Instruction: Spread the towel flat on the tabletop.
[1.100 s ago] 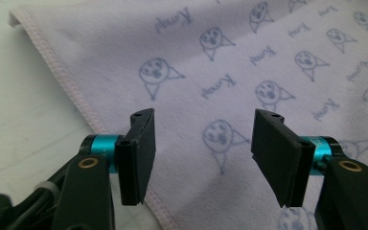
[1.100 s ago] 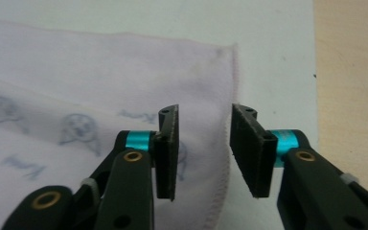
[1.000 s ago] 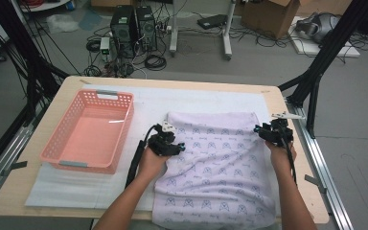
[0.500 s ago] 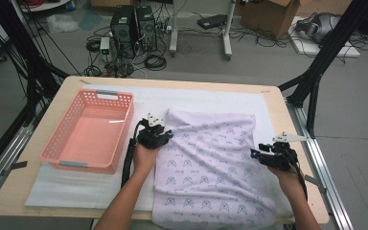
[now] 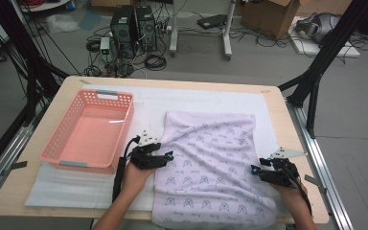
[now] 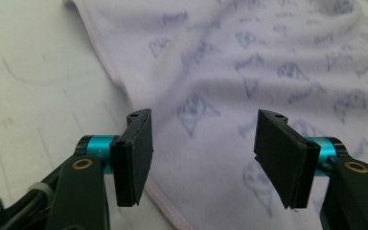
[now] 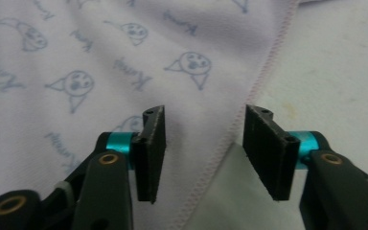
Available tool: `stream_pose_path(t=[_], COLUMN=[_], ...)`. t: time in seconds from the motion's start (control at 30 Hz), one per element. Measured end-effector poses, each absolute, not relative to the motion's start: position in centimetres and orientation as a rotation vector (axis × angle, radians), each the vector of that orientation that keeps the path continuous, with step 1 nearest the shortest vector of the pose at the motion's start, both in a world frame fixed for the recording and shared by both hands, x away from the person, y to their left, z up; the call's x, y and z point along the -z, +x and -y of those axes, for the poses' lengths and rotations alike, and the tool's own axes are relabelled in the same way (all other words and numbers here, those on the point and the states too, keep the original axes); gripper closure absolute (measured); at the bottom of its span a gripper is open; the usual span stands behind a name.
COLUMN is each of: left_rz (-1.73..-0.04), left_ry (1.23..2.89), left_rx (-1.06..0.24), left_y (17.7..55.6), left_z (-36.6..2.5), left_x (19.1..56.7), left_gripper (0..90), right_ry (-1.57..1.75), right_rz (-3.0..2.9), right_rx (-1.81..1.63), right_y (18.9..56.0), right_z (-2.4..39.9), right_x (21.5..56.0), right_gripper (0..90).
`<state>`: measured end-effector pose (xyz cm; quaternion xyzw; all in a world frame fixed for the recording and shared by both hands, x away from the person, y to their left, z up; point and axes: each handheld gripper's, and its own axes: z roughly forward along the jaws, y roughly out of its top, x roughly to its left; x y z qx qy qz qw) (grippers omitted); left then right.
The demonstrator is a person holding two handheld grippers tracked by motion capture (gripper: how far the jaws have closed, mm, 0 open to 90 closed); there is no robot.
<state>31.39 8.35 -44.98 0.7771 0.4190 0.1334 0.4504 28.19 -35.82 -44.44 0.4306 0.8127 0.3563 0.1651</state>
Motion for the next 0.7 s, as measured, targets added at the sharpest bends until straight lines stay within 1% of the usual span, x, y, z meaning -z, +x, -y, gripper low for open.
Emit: stream_pose_path(t=[0.07,0.1,0.13,0.17,0.2,0.23,0.27,0.3,0.37,0.43,0.63,0.7], left_rz=[-1.036,-1.031,-1.024,-1.023,-1.023,-1.012,-1.017,-1.042,-1.077,-1.122,-1.186,-1.207], left_ry=[1.926,1.925,1.947,1.968,1.991,2.016,2.018,2.012,1.988,1.955,1.855,1.868], left_rx=[-0.326,-0.322,-0.3,-0.345,-0.395,-0.425,-0.409,-0.384,-0.433,-0.42,-0.458,-0.435], left_y=[31.0,30.9,30.8,30.7,30.5,30.6,30.9,31.4,32.2,33.2,35.5,35.8], left_z=[-8.4,-8.4,-8.3,-7.9,-7.6,-7.4,-7.5,-7.5,-7.4,-7.7,-7.7,-7.5], left_x=[45.1,45.1,45.2,45.2,45.1,45.1,45.0,44.9,44.8,45.0,44.8,45.2], left_gripper=[37.6,38.3,43.0,49.6,59.2,70.6,83.9,87.3,87.9,88.1,88.2,88.1], right_ry=[1.223,1.229,1.227,1.227,1.224,1.212,1.21,1.209,1.222,1.238,1.278,1.291], right_rz=[-2.317,-2.32,-2.323,-2.345,-2.349,-2.35,-2.336,-2.317,-2.263,-2.211,-2.103,-2.084], right_rx=[-1.019,-1.022,-1.03,-1.064,-1.062,-1.062,-1.064,-1.062,-1.047,-1.024,-0.985,-0.965], right_y=[28.1,28.1,28.2,28.3,28.4,28.6,28.8,29.1,29.9,30.7,32.9,33.4], right_z=[35.6,35.6,35.6,35.6,35.5,35.4,35.3,35.2,35.2,35.3,35.5,35.5], right_x=[44.5,44.4,44.4,44.5,44.4,44.4,44.5,44.6,44.7,44.8,44.6,44.7], right_gripper=[60.6,67.8,78.3,81.0,83.2,83.7,84.4,84.7,85.2,85.3,85.4,85.4])
